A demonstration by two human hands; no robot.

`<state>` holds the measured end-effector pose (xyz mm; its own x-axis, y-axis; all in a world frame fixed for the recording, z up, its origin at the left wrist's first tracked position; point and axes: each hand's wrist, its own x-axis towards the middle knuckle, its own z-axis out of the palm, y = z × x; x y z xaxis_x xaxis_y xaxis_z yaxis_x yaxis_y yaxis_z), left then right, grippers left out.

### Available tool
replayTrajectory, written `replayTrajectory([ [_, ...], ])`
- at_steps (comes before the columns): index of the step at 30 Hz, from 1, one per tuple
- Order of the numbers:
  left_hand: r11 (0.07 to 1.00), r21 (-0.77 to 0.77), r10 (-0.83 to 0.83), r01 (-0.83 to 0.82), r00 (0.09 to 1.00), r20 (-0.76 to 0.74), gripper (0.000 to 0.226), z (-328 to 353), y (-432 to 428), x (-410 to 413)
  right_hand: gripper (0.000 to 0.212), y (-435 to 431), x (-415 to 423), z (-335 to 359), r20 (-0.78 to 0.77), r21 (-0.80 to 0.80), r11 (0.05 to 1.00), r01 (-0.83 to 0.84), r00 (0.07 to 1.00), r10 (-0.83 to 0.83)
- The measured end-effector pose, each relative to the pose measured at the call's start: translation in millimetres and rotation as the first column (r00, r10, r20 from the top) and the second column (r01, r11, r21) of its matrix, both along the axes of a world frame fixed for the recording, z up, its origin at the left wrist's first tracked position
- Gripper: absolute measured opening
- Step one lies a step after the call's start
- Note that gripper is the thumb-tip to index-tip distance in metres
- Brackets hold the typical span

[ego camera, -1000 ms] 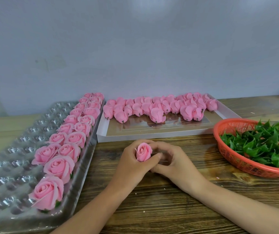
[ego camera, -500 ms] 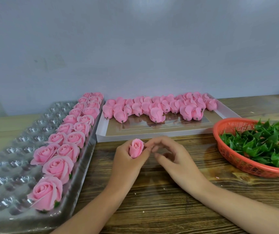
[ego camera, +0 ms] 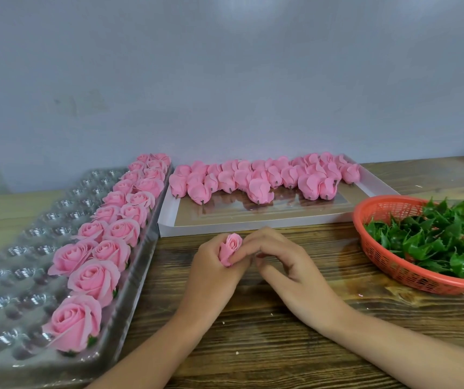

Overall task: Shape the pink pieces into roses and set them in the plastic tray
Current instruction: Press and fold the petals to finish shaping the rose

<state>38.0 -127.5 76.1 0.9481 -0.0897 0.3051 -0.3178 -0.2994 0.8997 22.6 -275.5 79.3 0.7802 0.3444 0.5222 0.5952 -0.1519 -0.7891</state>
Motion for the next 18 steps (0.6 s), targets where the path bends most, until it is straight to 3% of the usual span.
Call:
replayTrajectory([
  [6,0.998,-0.001,-0.061,0.061,0.998,0.023,0.024,4.0,-1.5,-7.0,0.024,-1.5,-0.7,0.3,0.005,0.151,0.984,0.098,0.995,-0.1],
  [9,0.994,0.033,-0.105,0.106,0.994,-0.023,0.012,7.4,-3.0,-8.9,0.01,-0.4,-1.0,1.7,0.001,0.158,0.983,0.091,0.996,-0.092],
  [12,0.981,0.119,-0.144,0.152,0.987,-0.073,0.021,8.7,-3.6,-9.8,0.01,0.3,-1.0,2.0,0.02,0.1,0.994,0.042,0.999,-0.044],
  [14,0.971,0.173,-0.146,0.162,0.984,-0.103,0.015,9.2,-3.7,-9.1,0.008,0.9,-1.8,2.4,0.004,0.078,0.997,0.017,1.0,-0.017],
  [18,0.966,0.176,-0.162,0.189,0.974,-0.158,0.014,9.4,-4.3,-9.2,0.01,0.8,-2.7,3.4,-0.041,0.054,0.998,0.012,0.999,-0.01],
])
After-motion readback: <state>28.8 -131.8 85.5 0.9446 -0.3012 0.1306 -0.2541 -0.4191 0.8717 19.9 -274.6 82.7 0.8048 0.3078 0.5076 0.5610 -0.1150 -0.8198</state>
